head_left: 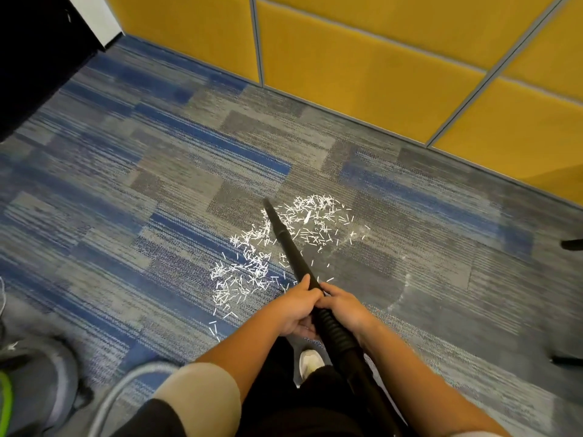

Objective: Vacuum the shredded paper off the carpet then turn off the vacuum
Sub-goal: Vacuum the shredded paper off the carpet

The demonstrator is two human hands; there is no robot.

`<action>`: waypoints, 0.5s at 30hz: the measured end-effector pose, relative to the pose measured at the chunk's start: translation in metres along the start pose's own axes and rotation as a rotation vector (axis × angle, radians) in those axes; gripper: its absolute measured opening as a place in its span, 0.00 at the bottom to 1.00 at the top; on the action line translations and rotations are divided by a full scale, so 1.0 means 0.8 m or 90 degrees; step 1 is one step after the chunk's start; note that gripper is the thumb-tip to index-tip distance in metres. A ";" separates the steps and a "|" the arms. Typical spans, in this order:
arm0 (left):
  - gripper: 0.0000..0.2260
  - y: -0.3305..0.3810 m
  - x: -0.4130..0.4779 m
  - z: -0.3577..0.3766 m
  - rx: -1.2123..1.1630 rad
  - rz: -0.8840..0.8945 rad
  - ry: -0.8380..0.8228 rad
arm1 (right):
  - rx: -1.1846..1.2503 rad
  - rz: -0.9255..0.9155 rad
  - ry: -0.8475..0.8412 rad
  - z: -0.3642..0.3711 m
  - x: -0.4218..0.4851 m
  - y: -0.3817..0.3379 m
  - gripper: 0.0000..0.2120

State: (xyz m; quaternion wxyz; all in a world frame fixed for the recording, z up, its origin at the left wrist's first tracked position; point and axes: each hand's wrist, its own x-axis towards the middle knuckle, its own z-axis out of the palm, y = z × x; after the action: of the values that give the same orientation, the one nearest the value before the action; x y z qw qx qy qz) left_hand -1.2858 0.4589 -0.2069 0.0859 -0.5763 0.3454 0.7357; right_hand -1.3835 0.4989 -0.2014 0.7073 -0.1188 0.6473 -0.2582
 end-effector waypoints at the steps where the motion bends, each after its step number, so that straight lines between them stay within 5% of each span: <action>1: 0.28 0.001 0.001 -0.001 -0.003 0.000 0.001 | -0.009 0.000 0.004 0.001 0.001 -0.001 0.20; 15: 0.28 0.022 0.017 0.025 0.061 -0.025 -0.053 | 0.070 -0.007 0.033 -0.034 -0.011 0.005 0.17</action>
State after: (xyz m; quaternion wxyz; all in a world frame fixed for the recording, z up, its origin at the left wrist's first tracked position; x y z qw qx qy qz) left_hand -1.3152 0.4542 -0.2104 0.1424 -0.5470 0.3649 0.7399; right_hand -1.4094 0.5115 -0.1994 0.6945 -0.0768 0.6495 -0.2999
